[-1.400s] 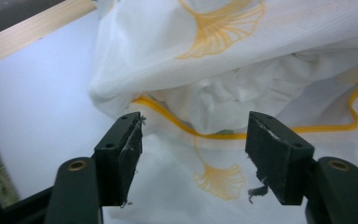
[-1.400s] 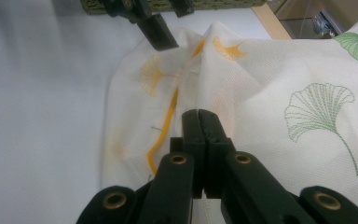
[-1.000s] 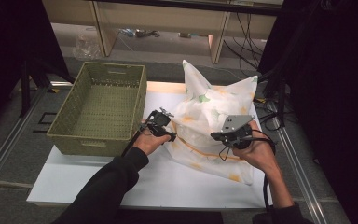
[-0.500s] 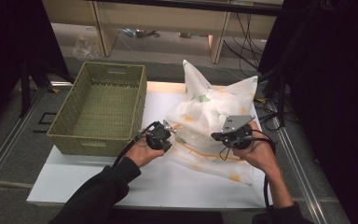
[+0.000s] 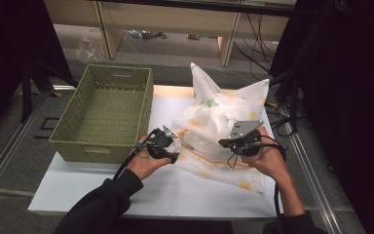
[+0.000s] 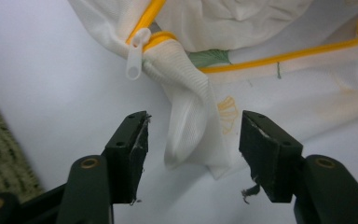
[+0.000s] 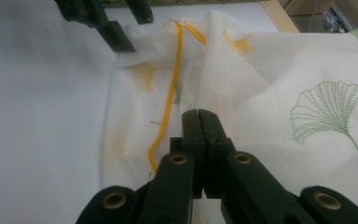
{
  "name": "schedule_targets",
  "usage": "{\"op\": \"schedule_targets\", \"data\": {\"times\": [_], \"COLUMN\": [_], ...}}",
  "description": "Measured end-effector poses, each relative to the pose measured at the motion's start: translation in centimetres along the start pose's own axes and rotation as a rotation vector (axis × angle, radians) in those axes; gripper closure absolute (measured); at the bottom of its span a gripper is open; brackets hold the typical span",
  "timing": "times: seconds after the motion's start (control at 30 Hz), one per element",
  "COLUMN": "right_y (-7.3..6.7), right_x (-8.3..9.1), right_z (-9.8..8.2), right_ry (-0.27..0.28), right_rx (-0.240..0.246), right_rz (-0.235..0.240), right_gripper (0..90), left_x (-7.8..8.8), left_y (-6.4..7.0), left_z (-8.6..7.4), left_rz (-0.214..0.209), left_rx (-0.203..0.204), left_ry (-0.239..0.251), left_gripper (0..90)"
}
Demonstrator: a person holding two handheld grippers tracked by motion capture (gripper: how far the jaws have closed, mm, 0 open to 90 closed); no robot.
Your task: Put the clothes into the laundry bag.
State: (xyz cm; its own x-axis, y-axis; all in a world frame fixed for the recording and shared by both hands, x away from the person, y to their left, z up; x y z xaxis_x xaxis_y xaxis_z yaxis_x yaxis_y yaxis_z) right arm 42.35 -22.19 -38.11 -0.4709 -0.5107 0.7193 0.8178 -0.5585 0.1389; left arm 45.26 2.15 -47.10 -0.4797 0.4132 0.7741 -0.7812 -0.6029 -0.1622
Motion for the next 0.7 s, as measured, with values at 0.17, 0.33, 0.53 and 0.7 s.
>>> {"op": "schedule_targets", "data": {"times": [0.17, 0.33, 0.53, 0.7], "right_y": [0.1, 0.1, 0.1, 0.1], "right_x": [0.0, -0.1, 0.1, 0.1], "right_z": [0.0, 0.0, 0.1, 0.1], "right_ry": [0.006, 0.004, 0.008, 0.008], "right_rx": [0.018, 0.014, 0.020, 0.020], "right_rz": [0.000, 0.007, -0.002, 0.000], "right_gripper": [90.0, 90.0, 90.0, 90.0], "left_x": [-1.9, -1.8, -2.2, -2.2], "left_y": [-1.0, -0.7, -0.9, -0.6], "left_z": [-0.3, -0.5, -0.7, -1.0], "left_rz": [-0.070, -0.042, -0.083, -0.082], "left_rx": [0.090, 0.053, 0.106, 0.079], "left_ry": [-0.002, 0.003, 0.010, 0.017], "left_gripper": [61.6, 78.9, 83.5, 86.4]}}
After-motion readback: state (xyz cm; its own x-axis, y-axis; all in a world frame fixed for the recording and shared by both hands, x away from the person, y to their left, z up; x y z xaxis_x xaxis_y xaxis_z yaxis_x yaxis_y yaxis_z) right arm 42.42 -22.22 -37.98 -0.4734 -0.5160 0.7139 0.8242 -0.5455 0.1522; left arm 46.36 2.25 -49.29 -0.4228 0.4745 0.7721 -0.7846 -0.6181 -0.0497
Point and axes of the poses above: each handheld gripper's, and its own axes: x roughly backward along the jaws, z roughly out of its top, y roughly to its right, the point moved 3 cm from there along -x, roughly forward along the jaws, and after that the axes turned 13 degrees about -x, right-handed, at the moved point
